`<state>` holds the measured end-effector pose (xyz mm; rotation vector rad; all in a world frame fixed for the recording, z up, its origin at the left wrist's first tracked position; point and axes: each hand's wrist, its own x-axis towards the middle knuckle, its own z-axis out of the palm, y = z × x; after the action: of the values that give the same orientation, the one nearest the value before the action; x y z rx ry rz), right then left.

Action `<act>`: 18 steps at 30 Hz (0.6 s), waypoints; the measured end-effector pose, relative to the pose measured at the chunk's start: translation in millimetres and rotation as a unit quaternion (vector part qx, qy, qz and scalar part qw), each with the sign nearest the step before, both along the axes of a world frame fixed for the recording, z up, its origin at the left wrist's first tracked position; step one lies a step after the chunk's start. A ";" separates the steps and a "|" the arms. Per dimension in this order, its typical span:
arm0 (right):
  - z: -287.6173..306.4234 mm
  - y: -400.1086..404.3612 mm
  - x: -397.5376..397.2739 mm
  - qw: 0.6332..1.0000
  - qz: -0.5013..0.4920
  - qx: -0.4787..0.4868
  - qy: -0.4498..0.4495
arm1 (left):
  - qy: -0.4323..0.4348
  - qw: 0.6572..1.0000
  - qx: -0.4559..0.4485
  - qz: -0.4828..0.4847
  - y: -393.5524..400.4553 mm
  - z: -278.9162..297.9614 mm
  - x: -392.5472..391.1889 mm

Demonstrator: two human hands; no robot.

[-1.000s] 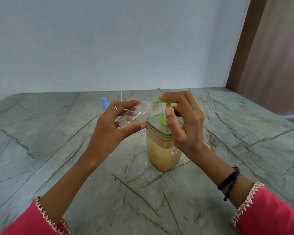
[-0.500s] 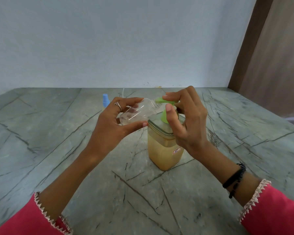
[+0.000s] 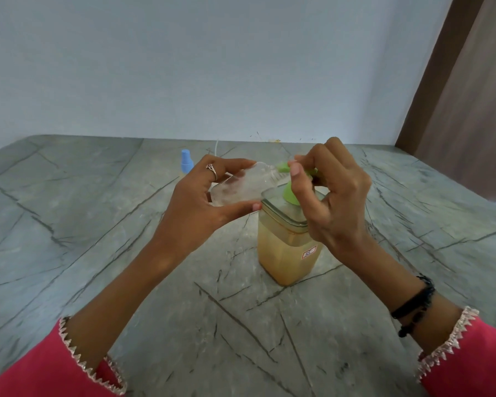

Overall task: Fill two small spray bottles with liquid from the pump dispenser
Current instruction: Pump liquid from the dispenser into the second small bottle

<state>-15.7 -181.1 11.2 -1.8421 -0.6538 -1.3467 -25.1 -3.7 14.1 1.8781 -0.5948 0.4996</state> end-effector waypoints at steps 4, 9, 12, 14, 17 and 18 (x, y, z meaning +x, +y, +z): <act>1.1 -0.8 -1.2 1.000 0.007 -0.005 0.000 | 0.002 1.000 0.001 0.001 0.5 0.1 -0.1; -5.2 -3.5 -4.3 1.000 0.025 -0.011 0.005 | 0.005 1.000 -0.010 0.002 0.4 1.2 -1.2; -6.3 -3.3 -4.5 0.999 0.028 -0.014 0.004 | 0.002 1.000 -0.012 0.001 0.1 2.2 -2.2; -5.9 -2.8 -3.9 1.000 0.028 -0.007 0.002 | 0.003 1.000 -0.013 -0.001 -0.2 2.8 -2.4; -2.6 -1.7 -2.5 1.000 0.022 0.010 -0.004 | 0.000 1.000 -0.012 -0.001 -1.1 3.0 -2.8; -0.7 -1.3 -1.6 1.000 0.018 0.011 -0.006 | -0.001 1.000 -0.009 0.000 -1.0 2.9 -2.6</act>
<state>-17.3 -182.4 10.5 -1.7972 -0.6725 -1.3379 -27.6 -4.7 17.0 1.8604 -0.5906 0.5054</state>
